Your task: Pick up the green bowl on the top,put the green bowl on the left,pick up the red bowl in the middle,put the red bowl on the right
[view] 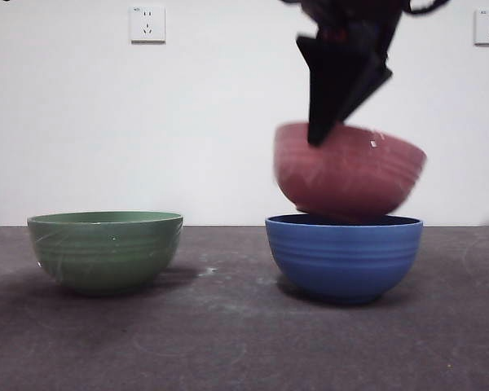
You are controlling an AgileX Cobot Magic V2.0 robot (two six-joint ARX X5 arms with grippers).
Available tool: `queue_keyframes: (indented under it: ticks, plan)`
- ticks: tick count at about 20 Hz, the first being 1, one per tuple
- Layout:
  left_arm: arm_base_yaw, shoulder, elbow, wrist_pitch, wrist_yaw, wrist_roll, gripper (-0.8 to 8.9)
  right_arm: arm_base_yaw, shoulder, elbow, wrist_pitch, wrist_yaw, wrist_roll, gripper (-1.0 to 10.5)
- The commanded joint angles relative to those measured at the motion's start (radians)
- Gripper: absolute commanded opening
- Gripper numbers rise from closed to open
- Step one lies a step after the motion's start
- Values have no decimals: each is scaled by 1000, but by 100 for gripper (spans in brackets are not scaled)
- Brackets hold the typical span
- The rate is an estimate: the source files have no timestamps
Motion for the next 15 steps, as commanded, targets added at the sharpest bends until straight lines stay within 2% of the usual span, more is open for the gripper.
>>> queue_keyframes:
  ticks: [1,9,11,15]
  plan:
    - [3,-2,1,10,0,-10,405,46,-18,34,-23,1,8,23]
    - [3,-2,1,48,-32,-13,405,308,-18,37,-31,5,123,-12]
    - [3,-2,1,47,-54,-13,405,342,4,36,-14,6,131,-13]
    - [3,-2,1,51,-53,-13,405,347,96,34,18,6,153,-13]
